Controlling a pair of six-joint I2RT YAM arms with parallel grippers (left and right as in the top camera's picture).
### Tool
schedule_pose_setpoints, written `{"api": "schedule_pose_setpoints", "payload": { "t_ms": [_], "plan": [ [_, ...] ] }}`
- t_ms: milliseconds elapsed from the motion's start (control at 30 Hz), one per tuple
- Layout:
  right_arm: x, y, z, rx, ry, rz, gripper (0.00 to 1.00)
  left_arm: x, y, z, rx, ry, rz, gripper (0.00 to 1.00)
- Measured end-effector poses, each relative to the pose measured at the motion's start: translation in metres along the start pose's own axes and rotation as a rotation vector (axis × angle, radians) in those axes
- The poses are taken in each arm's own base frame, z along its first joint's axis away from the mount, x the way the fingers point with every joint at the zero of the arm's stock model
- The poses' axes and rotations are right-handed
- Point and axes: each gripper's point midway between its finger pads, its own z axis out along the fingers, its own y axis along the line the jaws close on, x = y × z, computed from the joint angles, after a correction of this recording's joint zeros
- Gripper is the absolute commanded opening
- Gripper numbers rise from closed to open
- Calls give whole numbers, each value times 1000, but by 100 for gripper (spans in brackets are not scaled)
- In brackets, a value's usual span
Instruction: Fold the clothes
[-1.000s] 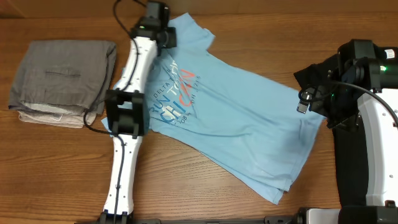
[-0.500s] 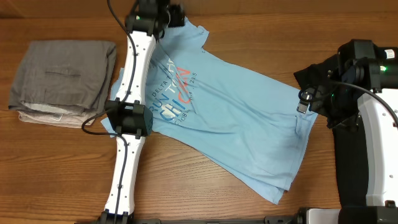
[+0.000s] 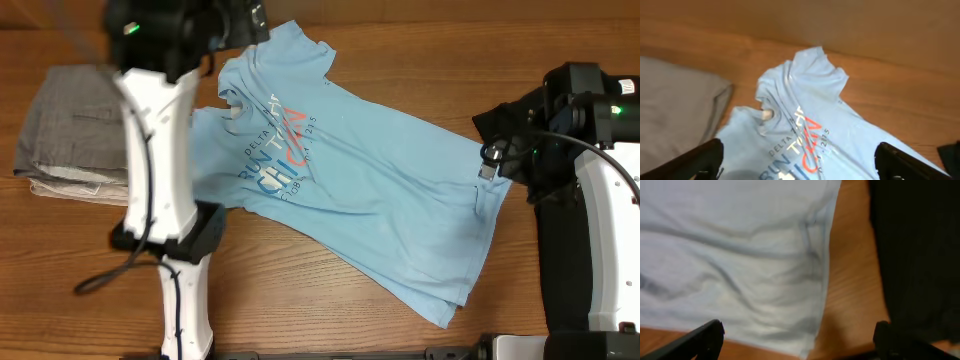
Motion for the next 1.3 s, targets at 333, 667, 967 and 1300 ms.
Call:
{"api": "schedule_pose_setpoints", "payload": {
  "t_ms": [333, 667, 967, 1300],
  "plan": [
    [-51, -3, -6, 43, -218, -31, 100, -6, -9, -43, 90, -60, 65, 100],
    [-92, 18, -18, -52, -387, -27, 100, -5, -10, -43, 96, -56, 69, 100],
    [-95, 38, -2, -134, -341, -107, 4, -5, -10, -43, 96, -56, 69, 100],
    [-120, 47, 135, -79, -105, -252, 4, -5, -10, -43, 96, -56, 69, 100]
  ]
}}
